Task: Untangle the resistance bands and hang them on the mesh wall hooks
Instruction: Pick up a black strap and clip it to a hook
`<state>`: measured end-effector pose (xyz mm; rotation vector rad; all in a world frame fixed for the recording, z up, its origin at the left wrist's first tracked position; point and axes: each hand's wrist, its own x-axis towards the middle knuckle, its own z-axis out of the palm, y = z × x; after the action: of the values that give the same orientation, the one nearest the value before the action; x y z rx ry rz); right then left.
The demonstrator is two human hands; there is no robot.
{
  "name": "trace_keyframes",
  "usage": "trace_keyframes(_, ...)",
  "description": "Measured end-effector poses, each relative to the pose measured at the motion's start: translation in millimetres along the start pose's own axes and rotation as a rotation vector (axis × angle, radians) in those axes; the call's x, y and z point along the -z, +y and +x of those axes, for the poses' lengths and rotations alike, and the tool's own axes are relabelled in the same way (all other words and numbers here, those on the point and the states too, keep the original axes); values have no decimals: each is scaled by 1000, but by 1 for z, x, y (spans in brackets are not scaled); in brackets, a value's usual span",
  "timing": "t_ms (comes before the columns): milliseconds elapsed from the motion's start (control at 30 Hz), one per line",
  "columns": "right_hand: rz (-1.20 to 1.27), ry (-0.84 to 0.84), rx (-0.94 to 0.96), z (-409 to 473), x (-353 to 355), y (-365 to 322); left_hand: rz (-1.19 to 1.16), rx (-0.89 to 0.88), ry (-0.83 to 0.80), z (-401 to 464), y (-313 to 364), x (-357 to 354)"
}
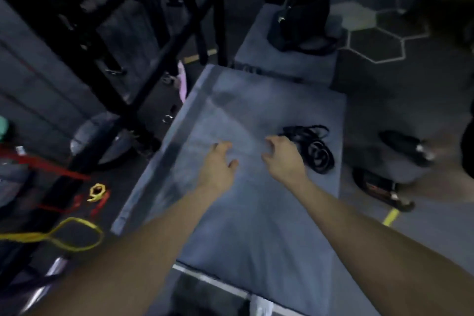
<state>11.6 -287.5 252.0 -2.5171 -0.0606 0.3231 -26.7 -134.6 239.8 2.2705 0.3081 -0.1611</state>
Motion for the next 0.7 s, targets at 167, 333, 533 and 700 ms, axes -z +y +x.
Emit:
trace_keyframes(167, -11, 5, -144, 29, -17, 98, 56, -43, -129, 38, 2, -87)
trace_keyframes(333, -24, 29, -263, 60, -43, 173, 135, -105, -245, 90, -17, -158)
trace_keyframes(533, -22, 116, -376, 105, -91, 250, 215, -206, -330, 151, -52, -237)
trace_keyframes(700, -46, 210, -418, 125, -124, 284, 327, -342, -299, 180, -66, -288)
